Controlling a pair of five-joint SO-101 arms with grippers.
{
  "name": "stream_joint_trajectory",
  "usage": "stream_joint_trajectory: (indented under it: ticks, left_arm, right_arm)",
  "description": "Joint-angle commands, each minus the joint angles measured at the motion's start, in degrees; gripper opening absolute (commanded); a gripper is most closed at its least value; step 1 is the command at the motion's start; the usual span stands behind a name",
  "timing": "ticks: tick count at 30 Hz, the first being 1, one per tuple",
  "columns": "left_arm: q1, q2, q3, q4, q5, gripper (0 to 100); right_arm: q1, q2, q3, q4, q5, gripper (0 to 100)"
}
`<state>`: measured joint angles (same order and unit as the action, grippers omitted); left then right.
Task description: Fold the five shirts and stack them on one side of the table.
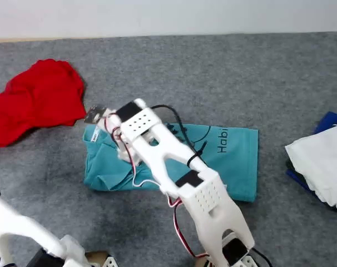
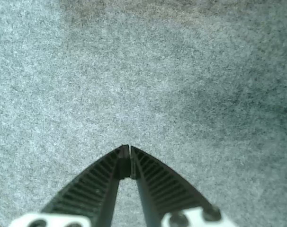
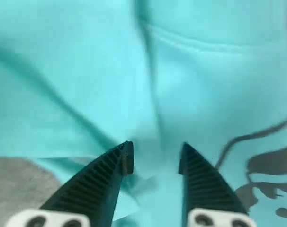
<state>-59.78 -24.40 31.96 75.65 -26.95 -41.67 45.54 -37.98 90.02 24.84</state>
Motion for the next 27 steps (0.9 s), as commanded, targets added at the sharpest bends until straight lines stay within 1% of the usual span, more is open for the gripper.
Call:
stream_joint_trajectory:
  ticks: [1,4,7,8,10,12,13,15,17,21,27]
  left_arm:
    - [0.1,-2.1,0.7,-0.7,-1.6,1]
    - [0.0,-2.1,1.5,-0.7,-3.0,1]
    - [-0.3,-2.1,1.4,-0.6,-3.2,1]
    - [-0.2,-2.1,1.4,-0.7,-3.2,1]
    - [0.0,-2.1,1.3,-0.6,-3.2,1]
    - [0.0,-2.1,1.2,-0.7,-3.0,1]
    - [0.0,-2.1,1.1,-0.8,-3.0,1]
    - [-0.1,-2.1,1.1,-0.9,-3.0,1]
    - [-0.1,-2.1,1.0,-0.9,-3.0,1]
    - [-0.4,-2.1,1.2,-0.9,-2.8,1]
    - [0.0,-1.8,1.5,-0.8,-2.3,1]
  right_arm:
    - [3.1,0.7,-6.2,0.9,-1.1,18.8]
    - [3.6,0.6,-10.0,5.4,-1.0,18.7]
    - [3.1,-0.6,-15.3,12.5,-1.0,18.6]
    - [2.8,-1.1,-16.0,13.1,-1.0,18.3]
    - [2.3,-3.3,-15.6,13.1,-1.0,12.8]
    - [1.3,-5.3,-14.9,13.0,-1.2,3.2]
    - [0.4,-6.1,-14.1,13.0,-1.2,0.0]
    - [-0.8,-8.3,-10.2,13.1,-1.2,2.3]
    - [-2.2,-10.9,-5.8,13.1,-1.1,0.8]
    - [-4.4,-14.8,2.5,12.9,-1.3,1.0]
    - [-10.0,-11.8,6.7,9.5,-1.3,1.0]
